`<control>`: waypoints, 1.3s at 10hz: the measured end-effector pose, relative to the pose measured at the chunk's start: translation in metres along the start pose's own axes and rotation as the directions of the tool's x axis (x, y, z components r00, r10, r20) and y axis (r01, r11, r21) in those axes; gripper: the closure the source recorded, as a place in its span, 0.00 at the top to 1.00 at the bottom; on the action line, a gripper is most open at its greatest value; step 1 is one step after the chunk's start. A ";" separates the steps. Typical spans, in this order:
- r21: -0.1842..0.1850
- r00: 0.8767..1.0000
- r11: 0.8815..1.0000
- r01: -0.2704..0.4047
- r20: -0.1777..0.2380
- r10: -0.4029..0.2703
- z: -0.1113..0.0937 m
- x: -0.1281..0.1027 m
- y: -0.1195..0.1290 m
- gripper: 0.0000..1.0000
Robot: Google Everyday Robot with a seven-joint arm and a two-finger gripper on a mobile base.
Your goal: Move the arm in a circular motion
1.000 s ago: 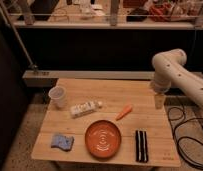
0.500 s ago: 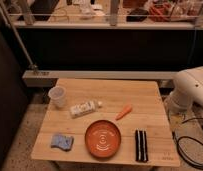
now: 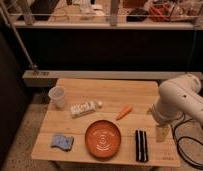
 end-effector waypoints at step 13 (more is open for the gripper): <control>0.114 0.975 0.968 0.223 -0.019 -0.222 0.024 -0.151 -0.191 0.80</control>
